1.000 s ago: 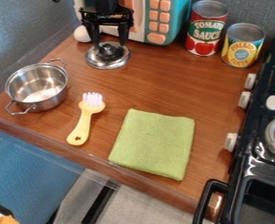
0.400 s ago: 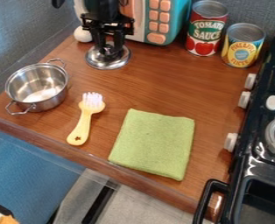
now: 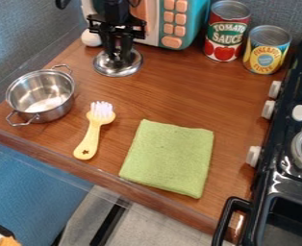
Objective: Moved the lid to the top of the pot
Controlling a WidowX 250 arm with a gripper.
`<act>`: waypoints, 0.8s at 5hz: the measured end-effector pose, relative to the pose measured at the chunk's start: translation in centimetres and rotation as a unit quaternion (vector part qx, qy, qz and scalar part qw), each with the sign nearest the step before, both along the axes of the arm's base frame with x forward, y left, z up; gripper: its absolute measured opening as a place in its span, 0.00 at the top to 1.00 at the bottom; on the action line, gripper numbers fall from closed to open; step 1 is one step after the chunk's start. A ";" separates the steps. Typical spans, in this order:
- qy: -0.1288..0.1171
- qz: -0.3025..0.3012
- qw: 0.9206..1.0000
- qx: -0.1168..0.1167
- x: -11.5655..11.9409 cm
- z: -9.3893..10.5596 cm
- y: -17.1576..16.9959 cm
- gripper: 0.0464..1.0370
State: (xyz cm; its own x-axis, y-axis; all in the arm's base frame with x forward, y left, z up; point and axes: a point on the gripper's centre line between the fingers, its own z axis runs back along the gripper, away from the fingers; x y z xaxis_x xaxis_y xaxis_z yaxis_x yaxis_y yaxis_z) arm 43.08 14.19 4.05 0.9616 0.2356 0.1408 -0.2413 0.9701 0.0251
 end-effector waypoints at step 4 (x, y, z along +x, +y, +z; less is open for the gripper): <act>-0.067 -0.021 0.997 -0.042 -4.4 8.1 0.2 0.75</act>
